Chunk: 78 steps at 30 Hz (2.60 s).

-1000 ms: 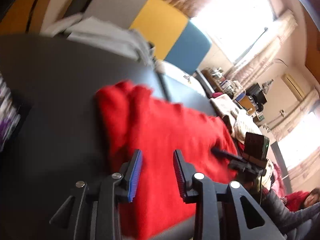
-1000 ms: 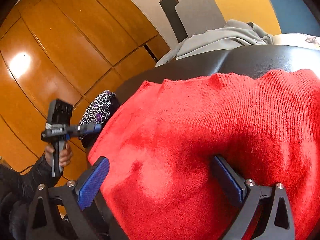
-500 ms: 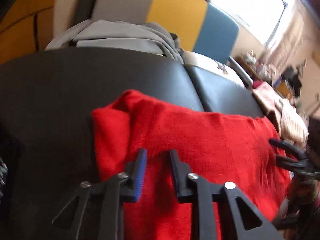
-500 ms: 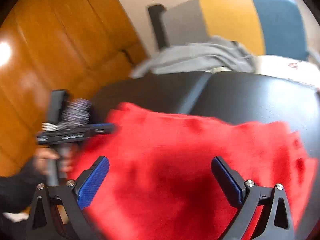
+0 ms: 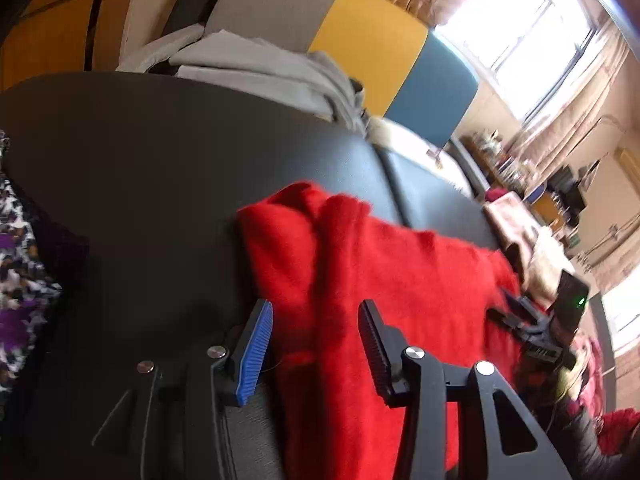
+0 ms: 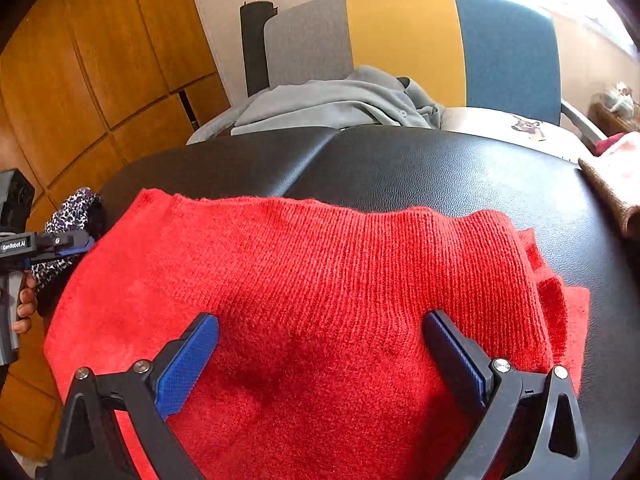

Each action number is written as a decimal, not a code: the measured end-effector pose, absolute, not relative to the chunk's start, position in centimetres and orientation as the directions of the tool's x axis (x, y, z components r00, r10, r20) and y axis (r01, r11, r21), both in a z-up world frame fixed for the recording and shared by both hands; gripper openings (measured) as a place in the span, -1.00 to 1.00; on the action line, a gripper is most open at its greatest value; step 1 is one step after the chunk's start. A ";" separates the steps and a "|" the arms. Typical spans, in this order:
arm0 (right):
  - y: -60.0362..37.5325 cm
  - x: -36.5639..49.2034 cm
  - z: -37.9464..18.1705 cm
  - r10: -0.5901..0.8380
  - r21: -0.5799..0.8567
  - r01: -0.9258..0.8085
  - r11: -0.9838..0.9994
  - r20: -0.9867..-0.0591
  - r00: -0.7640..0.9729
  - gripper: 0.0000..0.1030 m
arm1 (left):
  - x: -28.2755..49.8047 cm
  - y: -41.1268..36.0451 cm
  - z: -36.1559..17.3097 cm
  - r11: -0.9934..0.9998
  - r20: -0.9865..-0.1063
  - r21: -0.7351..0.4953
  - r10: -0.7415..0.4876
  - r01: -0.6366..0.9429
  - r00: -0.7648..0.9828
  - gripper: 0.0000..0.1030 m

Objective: Fold clothes

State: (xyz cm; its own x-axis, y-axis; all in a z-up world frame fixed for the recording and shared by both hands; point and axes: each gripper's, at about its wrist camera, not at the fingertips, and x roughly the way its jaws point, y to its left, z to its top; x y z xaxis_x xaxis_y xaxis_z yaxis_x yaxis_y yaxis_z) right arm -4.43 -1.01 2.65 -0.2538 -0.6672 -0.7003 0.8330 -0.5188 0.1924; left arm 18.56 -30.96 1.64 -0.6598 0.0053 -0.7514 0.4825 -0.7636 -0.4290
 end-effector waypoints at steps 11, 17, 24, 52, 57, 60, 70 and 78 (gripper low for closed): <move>-1.2 -4.2 2.6 -0.668 0.184 0.834 -0.519 -0.696 -0.263 1.00 | 16.2 -31.2 0.0 -0.766 -0.777 -0.460 0.103 0.449 -0.621 -0.06; -1.1 -4.2 2.6 -0.671 0.189 0.833 -0.520 -0.694 -0.261 1.00 | 13.9 -30.4 -0.4 -0.794 -0.807 -0.402 0.071 0.456 -0.587 0.09; -1.1 -4.1 2.7 -0.670 0.191 0.834 -0.518 -0.697 -0.256 1.00 | 13.4 -30.9 -0.8 -0.778 -0.807 -0.396 0.042 0.488 -0.588 -0.35; -0.1 -5.0 3.6 -0.470 0.181 0.982 -0.051 -0.872 0.137 1.00 | 16.1 -29.4 11.2 -0.594 -0.545 -0.738 0.245 0.320 -0.802 -0.64; 0.2 -4.5 2.6 -0.501 0.157 0.985 -0.068 -0.859 0.103 1.00 | 12.5 -25.4 12.9 -0.558 -0.494 -0.785 0.305 0.268 -0.814 -0.64; 1.1 -4.8 2.5 -0.559 0.200 0.974 -0.105 -0.822 0.109 1.00 | 9.1 -22.8 13.1 -0.517 -0.479 -0.817 0.361 0.255 -0.800 -0.64; 3.8 -5.0 1.9 -0.682 0.280 0.950 -0.140 -0.723 0.112 1.00 | -2.7 -14.0 9.8 -0.590 -0.680 -0.705 0.404 0.394 -0.613 -0.64; 4.9 -5.2 1.5 -0.741 0.340 0.930 -0.139 -0.659 0.131 1.00 | -6.8 -12.4 6.3 -0.508 -0.751 -0.660 0.458 0.554 -0.475 -0.55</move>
State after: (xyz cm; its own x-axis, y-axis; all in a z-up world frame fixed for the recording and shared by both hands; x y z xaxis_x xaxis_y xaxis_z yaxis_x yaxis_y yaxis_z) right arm -5.15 4.89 1.54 0.1306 -0.7408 -0.6589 0.9300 -0.1388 0.3403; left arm -6.78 -12.43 6.25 -0.4749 0.4582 -0.7513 0.5541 -0.5076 -0.6598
